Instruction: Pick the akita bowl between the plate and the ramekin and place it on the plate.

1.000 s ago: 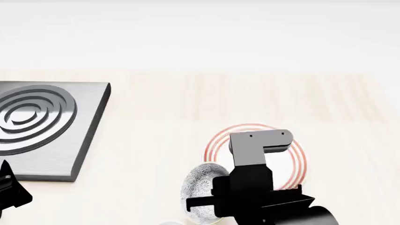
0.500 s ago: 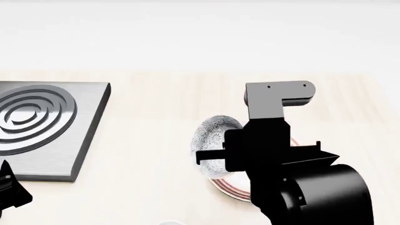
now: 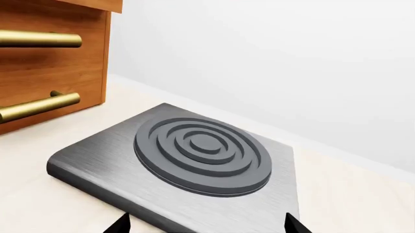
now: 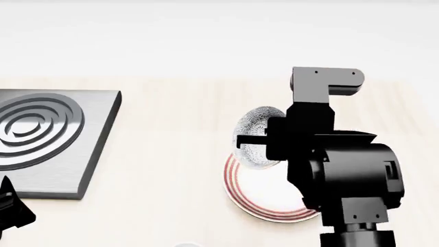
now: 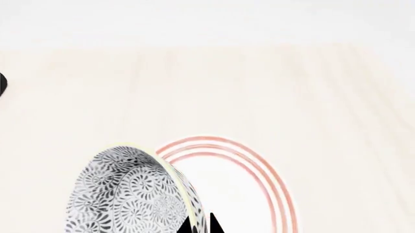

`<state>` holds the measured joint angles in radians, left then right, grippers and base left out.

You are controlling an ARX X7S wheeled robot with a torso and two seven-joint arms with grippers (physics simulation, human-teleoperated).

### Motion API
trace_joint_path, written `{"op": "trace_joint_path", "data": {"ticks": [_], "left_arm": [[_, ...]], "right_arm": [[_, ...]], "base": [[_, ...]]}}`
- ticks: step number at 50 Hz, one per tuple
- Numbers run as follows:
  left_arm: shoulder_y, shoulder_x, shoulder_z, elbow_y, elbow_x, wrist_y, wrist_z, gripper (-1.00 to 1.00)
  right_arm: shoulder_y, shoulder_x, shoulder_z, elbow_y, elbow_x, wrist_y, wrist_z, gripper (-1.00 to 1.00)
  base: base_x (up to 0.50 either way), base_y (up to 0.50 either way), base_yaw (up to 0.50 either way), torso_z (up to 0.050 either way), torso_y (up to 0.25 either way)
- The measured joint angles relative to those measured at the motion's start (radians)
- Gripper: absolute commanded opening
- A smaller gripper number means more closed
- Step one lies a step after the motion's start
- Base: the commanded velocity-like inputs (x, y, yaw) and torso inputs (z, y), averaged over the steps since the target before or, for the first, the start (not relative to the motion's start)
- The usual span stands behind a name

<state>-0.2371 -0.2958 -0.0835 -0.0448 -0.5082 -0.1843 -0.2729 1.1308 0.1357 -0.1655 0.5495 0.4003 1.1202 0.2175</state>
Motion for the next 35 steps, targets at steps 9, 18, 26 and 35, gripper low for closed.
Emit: {"op": "trace_joint_path", "data": {"ticks": [9,18,26,35], "left_arm": [[0.000,-0.001,0.002,-0.001,-0.001,0.002,-0.002,1.00],[-0.001,-0.002,0.004,-0.003,-0.003,0.004,-0.002,1.00],[-0.001,-0.003,0.006,-0.004,-0.004,0.005,-0.004,1.00],[-0.002,-0.005,0.007,-0.006,-0.007,0.005,-0.005,1.00]], "right_arm": [[0.094,-0.012,-0.017,0.245,-0.031,-0.132,-0.044,-1.00],[0.197,-0.036,-0.006,0.534,-0.059,-0.295,-0.084,-1.00],[0.235,-0.050,0.074,0.663,-0.093,-0.372,-0.071,-1.00],[0.244,-0.064,0.203,0.725,-0.169,-0.409,-0.037,-1.00]], "base": [[0.00,0.00,0.00,0.000,0.000],[0.00,0.00,0.00,0.000,0.001],[0.00,0.00,0.00,0.000,0.000],[0.00,0.00,0.00,0.000,0.000]]}}
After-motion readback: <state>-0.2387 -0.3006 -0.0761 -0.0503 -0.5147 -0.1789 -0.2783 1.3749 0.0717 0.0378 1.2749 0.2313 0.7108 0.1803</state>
